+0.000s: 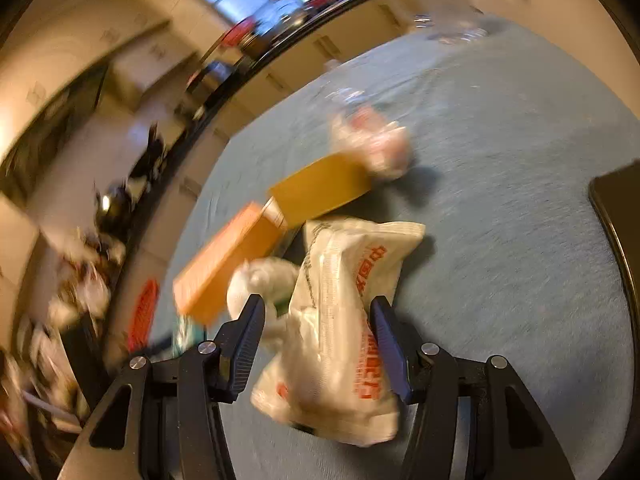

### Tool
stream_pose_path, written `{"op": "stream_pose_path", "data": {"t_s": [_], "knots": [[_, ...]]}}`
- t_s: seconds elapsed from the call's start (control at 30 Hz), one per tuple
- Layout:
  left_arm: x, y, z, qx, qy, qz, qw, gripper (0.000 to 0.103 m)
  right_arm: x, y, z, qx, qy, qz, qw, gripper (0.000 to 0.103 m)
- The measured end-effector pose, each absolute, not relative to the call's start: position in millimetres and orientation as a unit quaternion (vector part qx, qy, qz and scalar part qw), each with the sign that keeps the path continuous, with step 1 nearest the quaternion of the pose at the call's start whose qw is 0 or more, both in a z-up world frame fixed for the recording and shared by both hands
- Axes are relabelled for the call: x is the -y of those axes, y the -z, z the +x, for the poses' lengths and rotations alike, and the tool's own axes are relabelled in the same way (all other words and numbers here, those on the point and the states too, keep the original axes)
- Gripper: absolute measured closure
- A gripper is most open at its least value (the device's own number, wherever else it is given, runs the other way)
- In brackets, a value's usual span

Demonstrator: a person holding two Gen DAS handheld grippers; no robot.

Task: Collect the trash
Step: 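Grasp the teal tissue pack with the left tool while the right tool grasps the white bag, then lift the teal tissue pack and white plastic bag off the table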

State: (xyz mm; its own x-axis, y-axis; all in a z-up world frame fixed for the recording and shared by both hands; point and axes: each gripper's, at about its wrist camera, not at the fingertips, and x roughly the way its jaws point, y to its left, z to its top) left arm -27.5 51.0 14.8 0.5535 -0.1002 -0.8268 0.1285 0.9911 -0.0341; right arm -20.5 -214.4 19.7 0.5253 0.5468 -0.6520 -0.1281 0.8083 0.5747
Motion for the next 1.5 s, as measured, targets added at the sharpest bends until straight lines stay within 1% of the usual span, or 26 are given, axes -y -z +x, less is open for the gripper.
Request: {"op": "stream_pose_path", "data": {"t_s": [0.13, 0.23, 0.3, 0.33, 0.37, 0.47, 0.63, 0.77, 0.93, 0.97, 1.0, 1.1, 1.17, 1.33, 1.43, 1.47, 1.5], "knots": [[-44, -14, -26, -0.461, 0.061, 0.026, 0.885, 0.035, 201, -25, -25, -0.437, -0.158, 0.167, 0.869, 0.044], [-43, -14, -27, -0.455, 0.061, 0.030, 0.888, 0.035, 203, -16, -20, -0.450, -0.146, 0.172, 0.864, 0.047], [-46, -14, -28, -0.451, 0.064, 0.022, 0.890, 0.038, 203, -12, -20, -0.451, -0.147, 0.169, 0.864, 0.048], [-48, -14, -28, -0.448, 0.067, 0.016, 0.891, 0.039, 202, -13, -22, -0.448, -0.144, 0.164, 0.867, 0.052], [-51, -15, -30, -0.446, 0.071, 0.010, 0.892, 0.041, 202, -13, -24, -0.443, -0.140, 0.161, 0.871, 0.062], [-56, -15, -34, -0.439, 0.082, -0.010, 0.895, 0.047, 205, -17, -36, -0.425, -0.136, 0.165, 0.879, 0.067], [-65, -18, -39, -0.429, 0.094, -0.040, 0.898, 0.054, 207, -22, -54, -0.390, -0.112, 0.190, 0.894, 0.069], [-60, -21, -43, -0.423, 0.094, -0.031, 0.901, 0.056, 201, -38, -77, -0.328, -0.110, 0.189, 0.919, 0.069], [-51, -22, -46, -0.425, 0.089, 0.001, 0.901, 0.056, 188, -57, -90, -0.291, -0.124, 0.177, 0.932, 0.069], [-49, -22, -46, -0.431, 0.089, 0.014, 0.898, 0.054, 186, -59, -91, -0.288, -0.127, 0.177, 0.933, 0.069], [-47, -20, -45, -0.441, 0.087, 0.022, 0.893, 0.048, 184, -61, -92, -0.287, -0.135, 0.176, 0.932, 0.069], [-45, -16, -46, -0.455, 0.083, 0.033, 0.886, 0.043, 171, -64, -90, -0.290, -0.147, 0.172, 0.930, 0.069], [-43, -13, -49, -0.453, 0.079, 0.045, 0.887, 0.043, 166, -62, -90, -0.293, -0.153, 0.170, 0.928, 0.069], [-44, -12, -61, -0.437, 0.085, 0.052, 0.894, 0.051, 157, -60, -90, -0.299, -0.166, 0.166, 0.925, 0.069], [-49, -17, -65, -0.420, 0.089, 0.043, 0.902, 0.062, 151, -57, -89, -0.303, -0.177, 0.163, 0.922, 0.069], [-49, -21, -66, -0.410, 0.085, 0.049, 0.907, 0.067, 146, -56, -91, -0.304, -0.180, 0.161, 0.922, 0.069], [-47, -24, -68, -0.403, 0.080, 0.055, 0.910, 0.069, 143, -56, -91, -0.305, -0.184, 0.159, 0.921, 0.069]]}}
